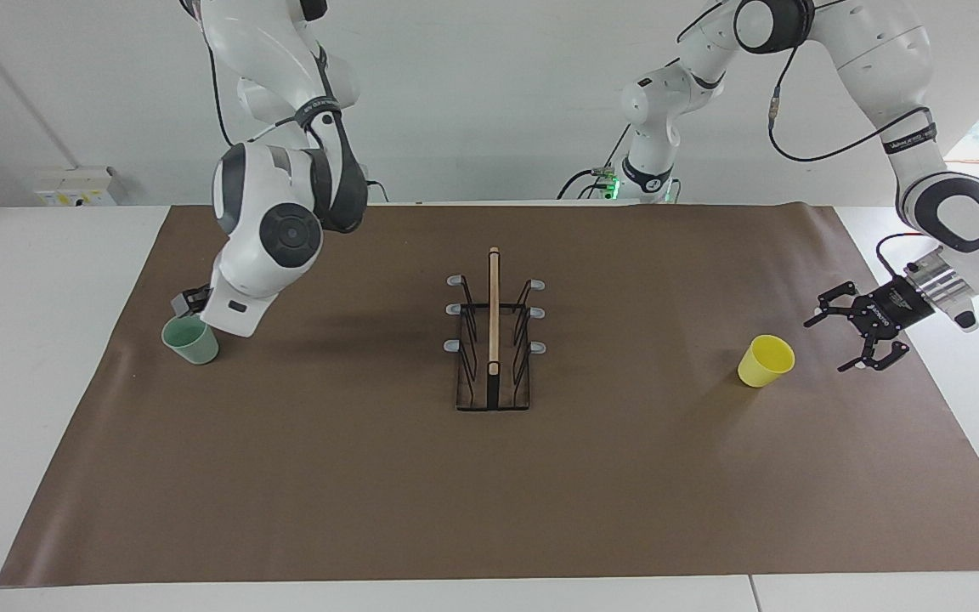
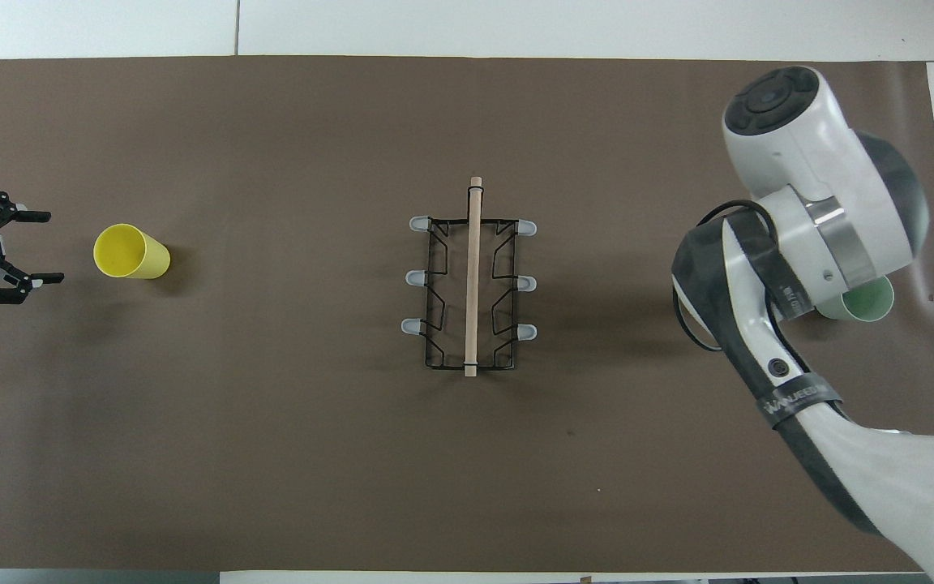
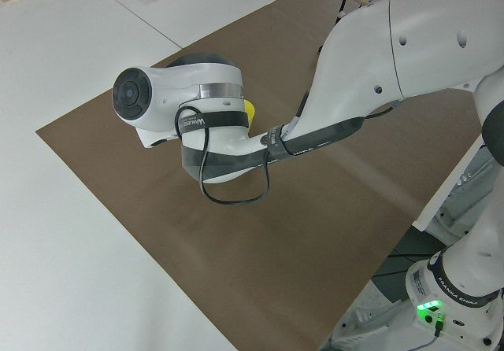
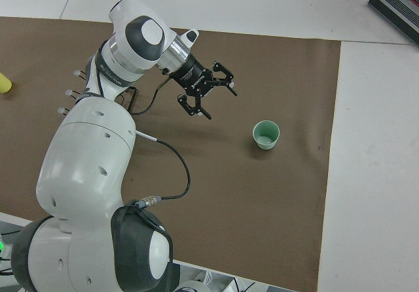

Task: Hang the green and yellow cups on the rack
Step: 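Grasp the yellow cup with the left gripper while the right gripper reaches the green cup, then lift the yellow cup with the left gripper while the right gripper grasps the green cup, then hang the yellow cup on the rack peg with the left gripper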

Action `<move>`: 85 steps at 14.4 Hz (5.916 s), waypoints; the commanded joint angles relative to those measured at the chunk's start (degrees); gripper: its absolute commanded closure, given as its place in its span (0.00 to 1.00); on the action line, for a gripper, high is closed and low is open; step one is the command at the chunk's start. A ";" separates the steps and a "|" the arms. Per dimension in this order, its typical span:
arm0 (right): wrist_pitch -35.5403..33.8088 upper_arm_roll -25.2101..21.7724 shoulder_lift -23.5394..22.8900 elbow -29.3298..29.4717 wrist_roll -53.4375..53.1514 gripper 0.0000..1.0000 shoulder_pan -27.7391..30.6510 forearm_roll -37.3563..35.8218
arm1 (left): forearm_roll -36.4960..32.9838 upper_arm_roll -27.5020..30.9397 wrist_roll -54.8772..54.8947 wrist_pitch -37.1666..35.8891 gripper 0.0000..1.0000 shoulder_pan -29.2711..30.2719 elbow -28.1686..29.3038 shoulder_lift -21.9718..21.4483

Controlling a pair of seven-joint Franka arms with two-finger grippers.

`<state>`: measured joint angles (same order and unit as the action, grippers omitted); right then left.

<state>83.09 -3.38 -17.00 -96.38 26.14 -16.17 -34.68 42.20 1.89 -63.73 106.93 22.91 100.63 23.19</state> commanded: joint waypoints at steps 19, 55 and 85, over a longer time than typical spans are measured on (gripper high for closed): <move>21.07 1.97 -2.06 -29.03 15.45 0.00 -1.23 -31.40 | 22.23 -1.19 18.37 13.92 0.00 -6.46 20.04 -4.47; 24.58 1.89 -3.74 -32.91 6.03 0.00 9.49 -45.74 | -74.87 -1.19 -57.54 4.62 1.00 -63.15 13.45 -20.03; 18.08 2.76 8.21 -9.62 3.74 1.00 14.67 13.21 | -75.52 -1.19 -51.64 3.02 0.00 -68.19 9.94 -20.29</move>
<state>102.44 -1.09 -9.10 -107.66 29.66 -3.24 -25.99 -36.37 0.35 -124.83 109.51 -48.88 110.10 4.86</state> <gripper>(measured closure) 0.326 0.000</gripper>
